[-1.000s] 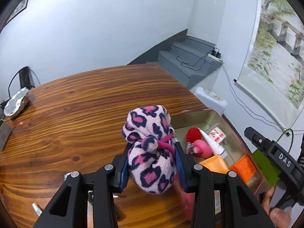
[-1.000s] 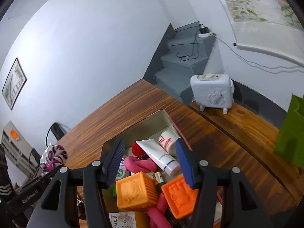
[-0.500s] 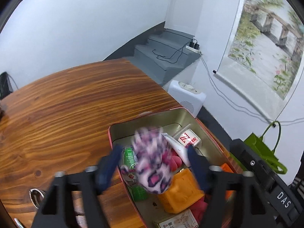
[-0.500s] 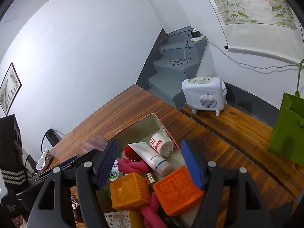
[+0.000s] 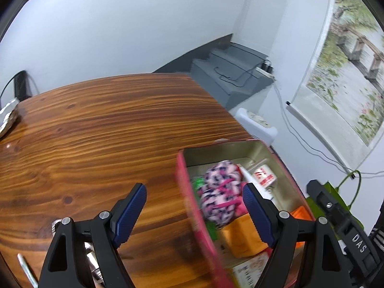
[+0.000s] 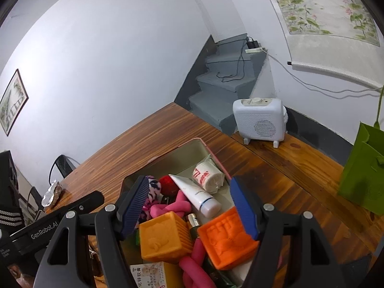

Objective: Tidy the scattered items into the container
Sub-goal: 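Move both open tools back over the remaining items on the table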

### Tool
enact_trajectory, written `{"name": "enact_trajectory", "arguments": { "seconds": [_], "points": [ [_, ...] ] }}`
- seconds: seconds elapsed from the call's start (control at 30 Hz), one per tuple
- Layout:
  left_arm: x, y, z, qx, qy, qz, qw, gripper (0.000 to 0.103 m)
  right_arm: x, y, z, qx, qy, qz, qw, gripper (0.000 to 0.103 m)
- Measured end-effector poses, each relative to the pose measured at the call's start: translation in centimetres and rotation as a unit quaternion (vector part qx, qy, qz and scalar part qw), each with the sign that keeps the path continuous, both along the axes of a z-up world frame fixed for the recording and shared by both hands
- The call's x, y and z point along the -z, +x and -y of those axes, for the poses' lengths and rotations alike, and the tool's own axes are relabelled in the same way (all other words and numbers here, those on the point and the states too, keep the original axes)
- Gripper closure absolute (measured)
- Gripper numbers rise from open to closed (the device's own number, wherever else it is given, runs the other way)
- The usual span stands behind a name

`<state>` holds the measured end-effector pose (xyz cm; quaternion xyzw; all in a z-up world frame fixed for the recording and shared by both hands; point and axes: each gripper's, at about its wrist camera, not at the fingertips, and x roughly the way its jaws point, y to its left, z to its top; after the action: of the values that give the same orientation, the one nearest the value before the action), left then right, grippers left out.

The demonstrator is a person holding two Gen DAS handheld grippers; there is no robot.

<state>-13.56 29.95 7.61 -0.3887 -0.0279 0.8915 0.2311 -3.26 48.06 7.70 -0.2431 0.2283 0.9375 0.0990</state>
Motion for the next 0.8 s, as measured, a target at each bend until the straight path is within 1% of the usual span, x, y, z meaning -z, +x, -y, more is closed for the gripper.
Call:
{"name": "enact_trajectory", "arguments": {
  "seconds": [0.1, 0.2, 0.33, 0.43, 0.5, 0.6, 0.7, 0.8],
  "points": [
    [0.3, 0.3, 1.9, -0.02, 0.002, 0.009, 0.9998, 0.019, -0.3, 0.1, 1.2, -0.014, 0.022, -0.012, 1.0, 0.024],
    [0.4, 0.8, 4.4, -0.045, 0.006, 0.014, 0.9989, 0.019, -0.5, 0.3, 2.8, -0.037, 0.05, -0.028, 0.998, 0.024],
    [0.4, 1.4, 7.9, -0.077, 0.019, 0.025, 0.9965, 0.019, -0.8, 0.7, 5.5, -0.074, 0.088, -0.051, 0.992, 0.024],
    [0.1, 2.2, 10.5, -0.096, 0.029, 0.027, 0.9946, 0.019, -1.0, 1.0, 7.5, -0.105, 0.098, -0.062, 0.988, 0.024],
    [0.0, 3.2, 12.3, -0.105, 0.026, 0.022, 0.9939, 0.019, -1.0, 1.2, 9.0, -0.129, 0.102, -0.066, 0.984, 0.024],
    [0.5, 4.5, 14.8, -0.132, 0.006, 0.014, 0.9912, 0.019, -0.9, 1.5, 11.8, -0.174, 0.115, -0.067, 0.976, 0.024],
    [1.3, 5.6, 17.7, -0.164, -0.005, 0.01, 0.9864, 0.019, -0.3, 1.7, 15.0, -0.225, 0.136, -0.06, 0.963, 0.024],
    [2.4, 6.5, 20.5, -0.196, -0.013, 0.012, 0.9805, 0.019, 0.7, 1.7, 18.0, -0.277, 0.145, -0.044, 0.949, 0.024]
  ]
}}
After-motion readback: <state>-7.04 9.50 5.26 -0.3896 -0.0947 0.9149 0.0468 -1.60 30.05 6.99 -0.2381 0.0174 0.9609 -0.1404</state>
